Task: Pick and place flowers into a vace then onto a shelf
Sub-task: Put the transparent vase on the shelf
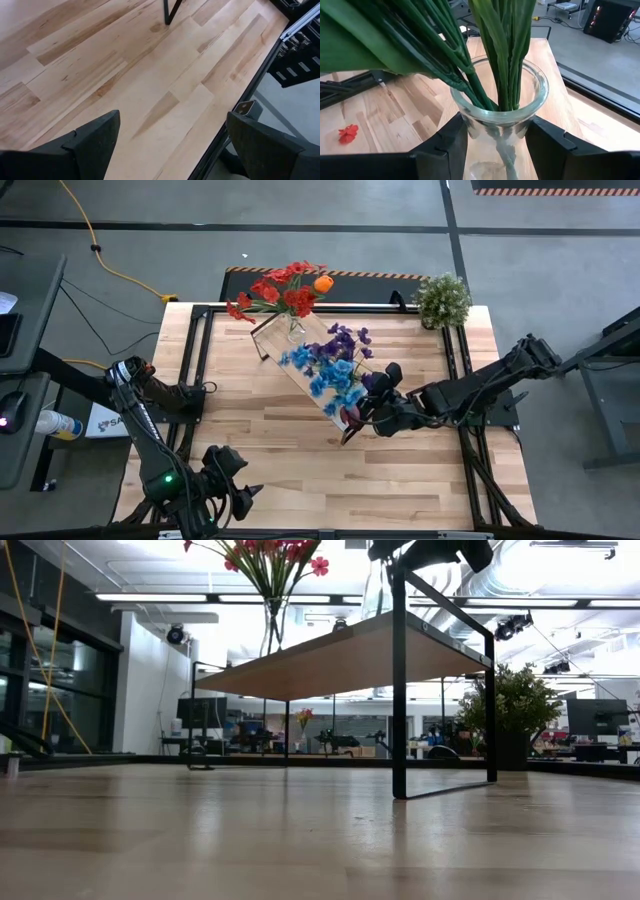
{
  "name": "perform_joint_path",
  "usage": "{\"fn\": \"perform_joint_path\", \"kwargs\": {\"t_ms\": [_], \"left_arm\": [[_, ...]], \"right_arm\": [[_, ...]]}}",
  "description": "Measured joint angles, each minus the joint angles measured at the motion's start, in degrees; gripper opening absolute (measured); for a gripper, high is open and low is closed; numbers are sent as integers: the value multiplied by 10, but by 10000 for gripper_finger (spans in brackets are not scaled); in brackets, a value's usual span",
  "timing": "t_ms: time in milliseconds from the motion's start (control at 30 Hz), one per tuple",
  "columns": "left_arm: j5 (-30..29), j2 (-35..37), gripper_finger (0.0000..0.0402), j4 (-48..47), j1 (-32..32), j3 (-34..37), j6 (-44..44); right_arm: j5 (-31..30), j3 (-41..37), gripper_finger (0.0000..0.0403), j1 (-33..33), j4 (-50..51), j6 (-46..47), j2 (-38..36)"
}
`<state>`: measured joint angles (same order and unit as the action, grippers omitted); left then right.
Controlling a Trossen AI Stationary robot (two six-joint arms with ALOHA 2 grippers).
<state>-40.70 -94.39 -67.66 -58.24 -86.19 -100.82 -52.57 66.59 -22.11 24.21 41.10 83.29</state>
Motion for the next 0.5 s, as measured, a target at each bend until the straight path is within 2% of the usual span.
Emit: {"fn": "perform_joint_path", "kwargs": {"t_ms": [300,500], "left_arm": [[0,0,397,0,0,0,0],[0,0,397,0,0,0,0]], "right_arm": [[22,0,227,0,4,-15,-1],[31,2,253,0,4,-41,-1]]}}
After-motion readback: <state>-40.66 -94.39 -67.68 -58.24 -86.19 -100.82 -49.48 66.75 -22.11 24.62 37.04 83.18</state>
